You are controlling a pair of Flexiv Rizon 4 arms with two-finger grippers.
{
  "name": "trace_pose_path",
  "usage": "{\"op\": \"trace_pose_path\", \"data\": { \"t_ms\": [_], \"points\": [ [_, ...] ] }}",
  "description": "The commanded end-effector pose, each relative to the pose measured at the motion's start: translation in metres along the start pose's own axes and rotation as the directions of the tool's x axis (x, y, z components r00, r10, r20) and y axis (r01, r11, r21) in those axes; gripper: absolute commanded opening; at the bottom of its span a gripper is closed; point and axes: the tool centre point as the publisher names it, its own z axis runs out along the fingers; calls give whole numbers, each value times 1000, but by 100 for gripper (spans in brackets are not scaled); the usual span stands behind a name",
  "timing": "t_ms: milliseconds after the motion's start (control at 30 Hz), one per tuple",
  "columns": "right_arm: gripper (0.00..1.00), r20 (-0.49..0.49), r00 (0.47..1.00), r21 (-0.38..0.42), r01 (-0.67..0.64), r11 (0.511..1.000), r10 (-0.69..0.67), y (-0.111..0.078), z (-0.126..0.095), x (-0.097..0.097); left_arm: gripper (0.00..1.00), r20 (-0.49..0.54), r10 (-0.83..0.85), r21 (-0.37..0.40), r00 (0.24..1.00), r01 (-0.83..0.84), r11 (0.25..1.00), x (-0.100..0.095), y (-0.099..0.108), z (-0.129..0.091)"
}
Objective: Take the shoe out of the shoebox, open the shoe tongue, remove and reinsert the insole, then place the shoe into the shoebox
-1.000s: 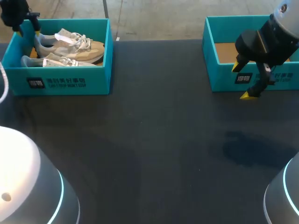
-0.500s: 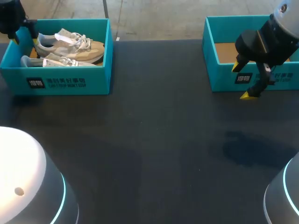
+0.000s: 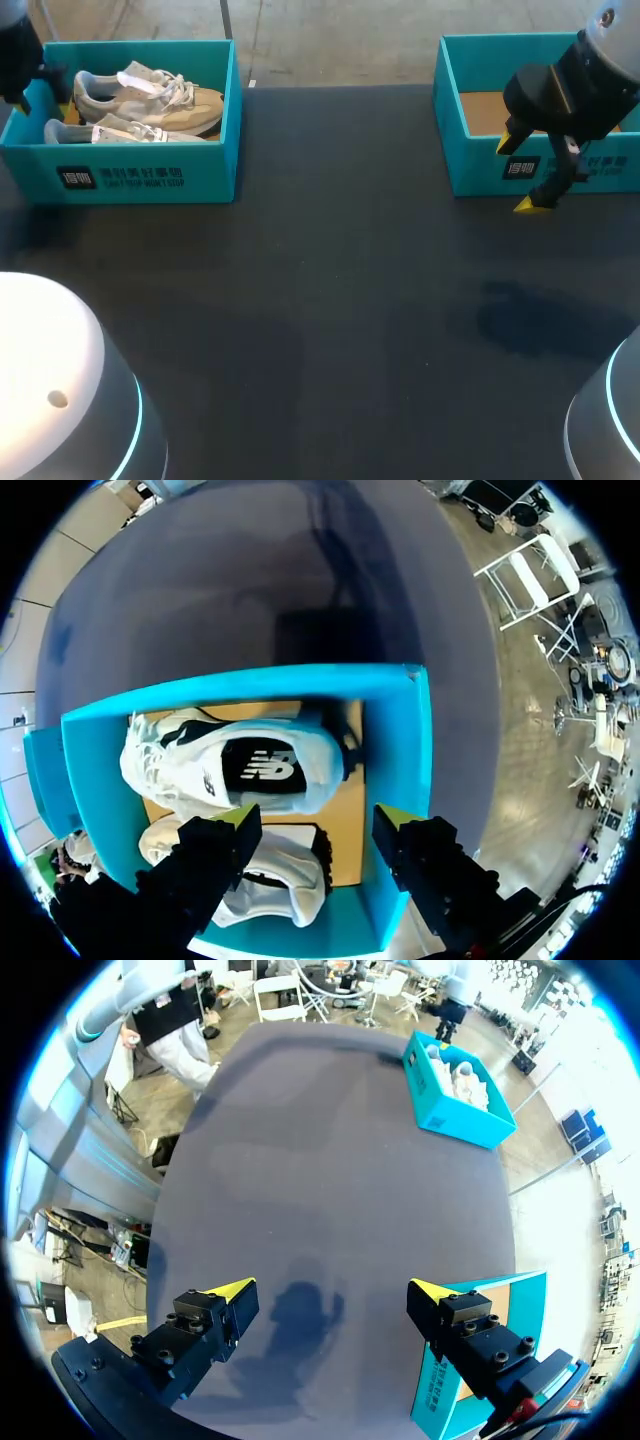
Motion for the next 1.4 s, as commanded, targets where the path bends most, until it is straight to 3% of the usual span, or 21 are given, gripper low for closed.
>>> {"op": "trace_pose_path", "data": {
  "t_ms": [33, 467, 1167, 1400],
  "points": [
    [100, -5, 1000, 4, -1, 1000, 1, 1, 1, -3, 75, 10, 4, -63, 1000, -4, 998, 2, -8, 1],
    [100, -5, 1000, 4, -1, 1000, 1, 1, 1, -3, 76, -9, 39, -57, 999, -39, 998, 1, -19, 19],
    [100, -5, 1000, 4, -1, 1000, 1, 1, 1, -3, 75, -15, 32, -28, 999, -33, 999, 7, -17, 57],
    [100, -5, 1000, 4, -1, 1000, 1, 1, 1, -3, 82, -22, 15, -13, 1000, -15, 1000, 10, -16, 69]
  ]
}}
